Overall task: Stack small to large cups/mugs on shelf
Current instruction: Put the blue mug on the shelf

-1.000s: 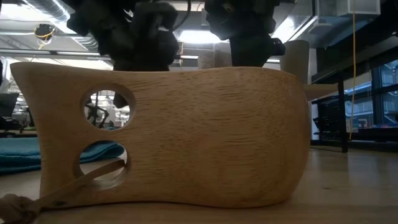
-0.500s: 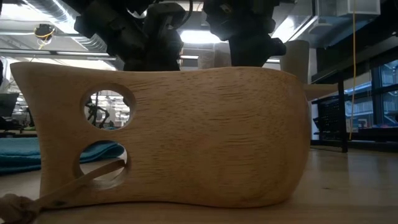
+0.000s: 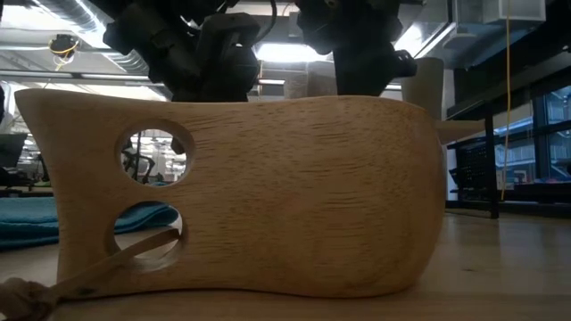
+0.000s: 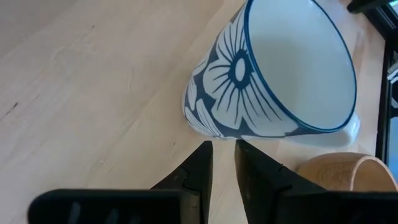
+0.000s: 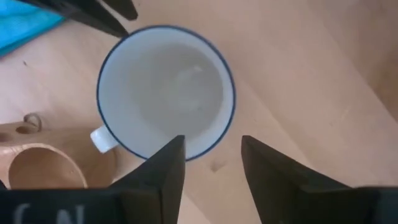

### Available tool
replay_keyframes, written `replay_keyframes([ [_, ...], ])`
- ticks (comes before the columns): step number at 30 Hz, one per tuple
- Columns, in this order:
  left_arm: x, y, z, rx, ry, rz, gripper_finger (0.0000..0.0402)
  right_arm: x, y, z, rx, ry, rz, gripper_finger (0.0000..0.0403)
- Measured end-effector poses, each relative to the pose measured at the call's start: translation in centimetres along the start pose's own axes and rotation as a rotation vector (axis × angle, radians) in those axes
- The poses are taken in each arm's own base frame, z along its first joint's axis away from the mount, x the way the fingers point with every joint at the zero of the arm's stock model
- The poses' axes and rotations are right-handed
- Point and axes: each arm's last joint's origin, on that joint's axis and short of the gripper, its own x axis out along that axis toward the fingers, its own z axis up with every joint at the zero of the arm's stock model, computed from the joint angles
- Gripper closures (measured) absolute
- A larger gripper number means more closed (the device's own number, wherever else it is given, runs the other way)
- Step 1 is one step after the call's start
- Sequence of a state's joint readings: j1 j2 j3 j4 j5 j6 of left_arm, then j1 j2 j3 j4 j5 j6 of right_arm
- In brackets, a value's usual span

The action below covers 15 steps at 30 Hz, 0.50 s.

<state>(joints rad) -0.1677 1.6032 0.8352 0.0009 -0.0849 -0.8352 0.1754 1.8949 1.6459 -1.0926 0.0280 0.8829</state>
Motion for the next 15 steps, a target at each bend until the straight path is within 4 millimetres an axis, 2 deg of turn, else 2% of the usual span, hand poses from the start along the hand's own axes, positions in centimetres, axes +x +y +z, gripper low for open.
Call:
replay_keyframes([
  [7, 0.0, 0.0, 0.0, 0.001, 0.0, -0.001, 0.0337, 2.2, -0.3, -0.3, 0.007, 0.021, -0.033, 0.0243],
  [15, 0.0, -0.1, -0.1, 0.003, 0.003, -0.003, 0.0337, 2.4, -0.2, -0.2, 0.004, -0.004, -0.018, 0.0243],
])
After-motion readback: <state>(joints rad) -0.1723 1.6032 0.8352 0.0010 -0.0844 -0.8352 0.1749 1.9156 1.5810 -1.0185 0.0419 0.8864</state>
